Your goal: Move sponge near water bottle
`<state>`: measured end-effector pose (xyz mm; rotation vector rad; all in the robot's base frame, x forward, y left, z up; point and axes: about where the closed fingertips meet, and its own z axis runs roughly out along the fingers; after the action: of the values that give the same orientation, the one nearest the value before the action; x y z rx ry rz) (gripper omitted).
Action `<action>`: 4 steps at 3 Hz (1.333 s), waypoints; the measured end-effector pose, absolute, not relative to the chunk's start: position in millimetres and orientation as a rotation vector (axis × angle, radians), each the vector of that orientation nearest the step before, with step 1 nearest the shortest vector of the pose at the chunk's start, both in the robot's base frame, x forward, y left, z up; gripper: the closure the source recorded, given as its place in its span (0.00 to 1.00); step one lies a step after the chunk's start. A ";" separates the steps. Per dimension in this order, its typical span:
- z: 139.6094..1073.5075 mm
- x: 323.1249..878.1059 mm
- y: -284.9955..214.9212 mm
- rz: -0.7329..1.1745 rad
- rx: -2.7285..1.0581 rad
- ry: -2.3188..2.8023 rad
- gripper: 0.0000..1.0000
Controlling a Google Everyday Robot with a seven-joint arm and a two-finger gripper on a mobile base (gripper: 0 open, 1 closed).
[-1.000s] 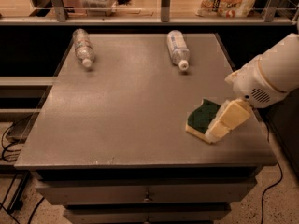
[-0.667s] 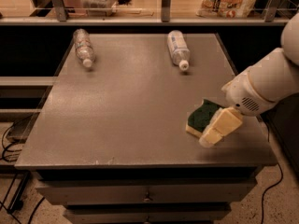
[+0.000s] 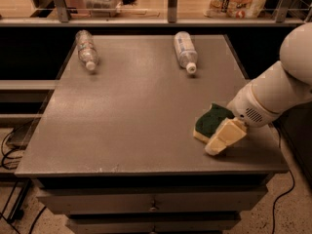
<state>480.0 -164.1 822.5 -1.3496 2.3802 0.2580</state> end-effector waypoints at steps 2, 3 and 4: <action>842.8 487.7 -161.2 0.217 -1.380 2.368 0.64; 881.7 500.5 -141.8 0.180 -1.452 2.280 0.88; 946.9 510.4 -117.7 0.116 -1.576 2.125 1.00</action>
Offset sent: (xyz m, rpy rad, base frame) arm 0.0155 0.0065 0.0408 -0.0283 -0.0381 0.0351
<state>510.4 -117.7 946.9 -1.5756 2.1247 0.1155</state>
